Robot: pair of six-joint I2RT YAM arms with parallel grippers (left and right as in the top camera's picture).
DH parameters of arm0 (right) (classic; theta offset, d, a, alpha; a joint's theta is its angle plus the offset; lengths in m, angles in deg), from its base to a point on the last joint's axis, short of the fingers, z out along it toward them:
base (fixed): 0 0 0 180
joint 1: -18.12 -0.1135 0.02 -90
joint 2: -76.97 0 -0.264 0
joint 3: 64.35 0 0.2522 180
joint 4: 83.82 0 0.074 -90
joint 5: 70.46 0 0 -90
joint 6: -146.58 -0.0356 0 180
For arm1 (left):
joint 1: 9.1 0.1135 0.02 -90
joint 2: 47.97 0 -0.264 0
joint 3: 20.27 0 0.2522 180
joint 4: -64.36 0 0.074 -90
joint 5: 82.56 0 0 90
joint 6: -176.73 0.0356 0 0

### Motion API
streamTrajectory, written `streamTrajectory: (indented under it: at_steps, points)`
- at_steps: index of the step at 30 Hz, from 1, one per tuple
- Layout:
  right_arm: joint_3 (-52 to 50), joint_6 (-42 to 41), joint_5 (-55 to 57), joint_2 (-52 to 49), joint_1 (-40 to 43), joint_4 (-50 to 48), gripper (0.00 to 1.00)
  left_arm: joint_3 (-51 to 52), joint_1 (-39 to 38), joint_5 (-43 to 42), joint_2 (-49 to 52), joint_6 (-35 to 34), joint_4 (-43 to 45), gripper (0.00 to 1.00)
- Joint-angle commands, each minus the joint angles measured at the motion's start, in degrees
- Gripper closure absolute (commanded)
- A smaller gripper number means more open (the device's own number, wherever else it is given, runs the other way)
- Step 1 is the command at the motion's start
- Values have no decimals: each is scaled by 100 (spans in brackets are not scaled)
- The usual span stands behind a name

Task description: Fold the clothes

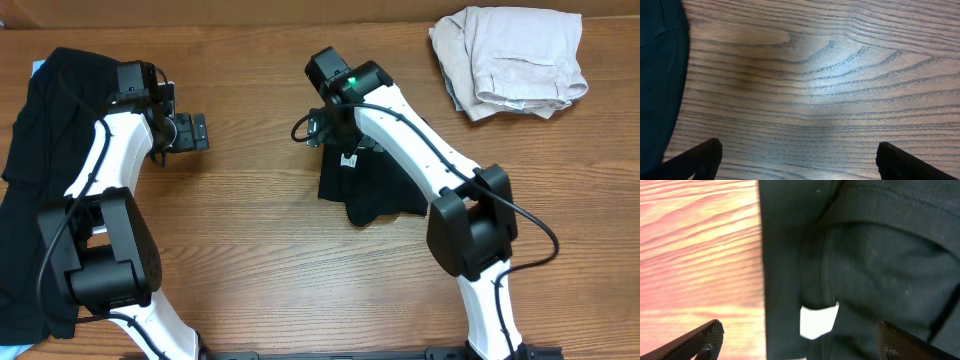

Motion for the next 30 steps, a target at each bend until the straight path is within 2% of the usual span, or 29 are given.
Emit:
streamTrajectory:
  at_steps: [1, 9, 11, 13, 14, 16, 19, 25, 28, 30]
  points:
    - [-35, -129, -109, -514, 61, -76, 0, 31, -2, 20, 11, -39, 0, 0]
    - [-35, -74, -234, -691, -149, -369, 0, 31, -2, 20, 11, -39, 7, 0]
    - [-35, -15, -232, -728, -190, -439, 3, 31, -2, 20, 11, -37, 4, 0]
    - [-35, 4, -232, -793, -192, -448, 10, 31, -2, 22, 11, -37, 4, 0]
    - [-35, 4, -234, -815, -190, -442, 17, 31, -2, 22, 11, -39, 4, 0]
    - [-35, 0, -243, -846, -190, -431, 35, 31, -2, 22, 11, -37, 4, 0]
    - [-35, 0, -254, -846, -186, -448, 57, 31, -2, 22, 11, -37, 24, 0]
    - [-35, 0, -251, -846, -131, -450, 74, 31, -2, 22, 11, -37, 90, 0]
    - [-26, 2, -256, -846, -57, -422, 94, 31, -2, 22, 11, -39, 87, 0]
    - [61, 15, -254, -844, 13, -319, 96, 31, -2, 22, 11, -37, 87, 0]
